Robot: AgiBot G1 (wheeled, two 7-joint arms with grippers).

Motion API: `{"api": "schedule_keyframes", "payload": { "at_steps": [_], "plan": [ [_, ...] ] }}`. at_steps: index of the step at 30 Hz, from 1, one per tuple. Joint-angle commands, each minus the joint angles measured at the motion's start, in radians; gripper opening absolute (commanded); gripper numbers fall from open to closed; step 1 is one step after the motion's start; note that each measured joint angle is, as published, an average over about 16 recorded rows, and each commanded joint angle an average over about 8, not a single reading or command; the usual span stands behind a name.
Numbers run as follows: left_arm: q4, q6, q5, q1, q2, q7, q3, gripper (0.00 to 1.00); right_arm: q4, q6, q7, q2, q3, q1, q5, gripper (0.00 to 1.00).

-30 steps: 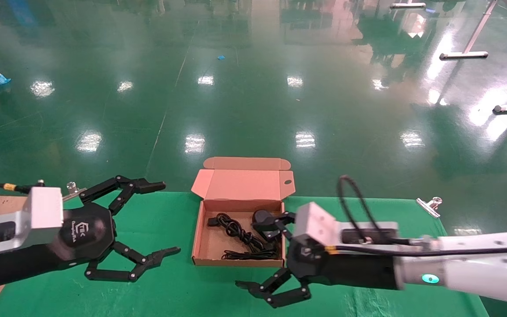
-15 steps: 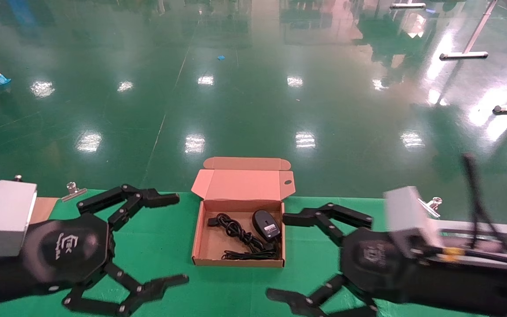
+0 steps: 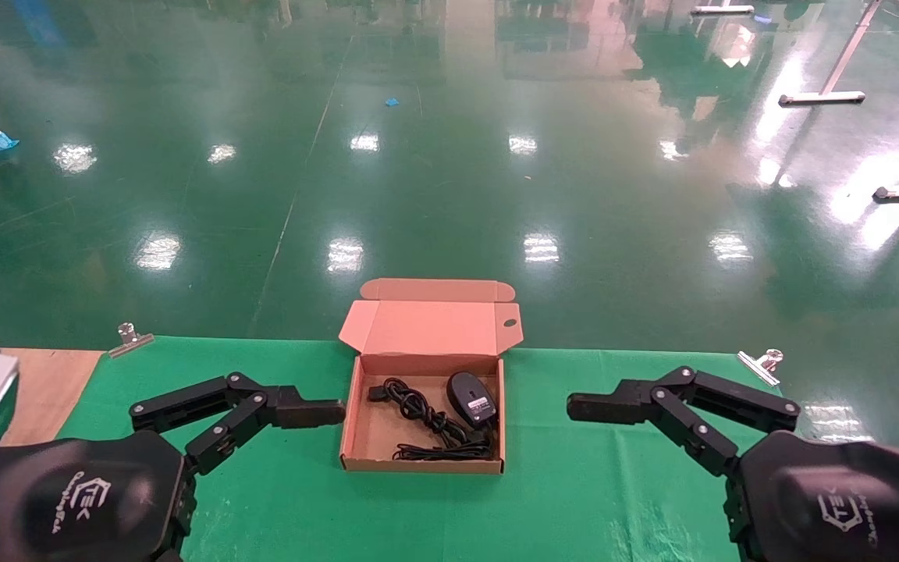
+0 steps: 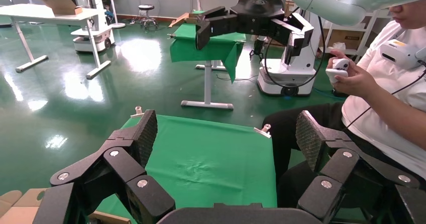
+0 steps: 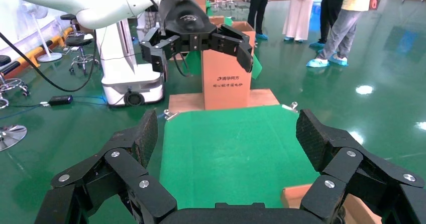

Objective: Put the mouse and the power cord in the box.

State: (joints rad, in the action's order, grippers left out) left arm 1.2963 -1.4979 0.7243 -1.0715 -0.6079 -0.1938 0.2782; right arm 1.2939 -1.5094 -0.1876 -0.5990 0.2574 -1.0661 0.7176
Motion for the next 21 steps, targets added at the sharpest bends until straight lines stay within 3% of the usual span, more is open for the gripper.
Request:
{"api": "schedule_keyframes", "payload": {
  "at_steps": [1,21],
  "plan": [
    [0.014,-0.002,-0.006,0.003,0.004,-0.012,-0.002,1.00,0.008,-0.011,-0.002,0.010,-0.017,0.007,-0.010,1.00],
    [-0.008,0.001,0.003,-0.001,-0.002,0.004,0.000,1.00,-0.006,0.009,-0.001,-0.008,0.014,-0.005,0.008,1.00]
  ]
}}
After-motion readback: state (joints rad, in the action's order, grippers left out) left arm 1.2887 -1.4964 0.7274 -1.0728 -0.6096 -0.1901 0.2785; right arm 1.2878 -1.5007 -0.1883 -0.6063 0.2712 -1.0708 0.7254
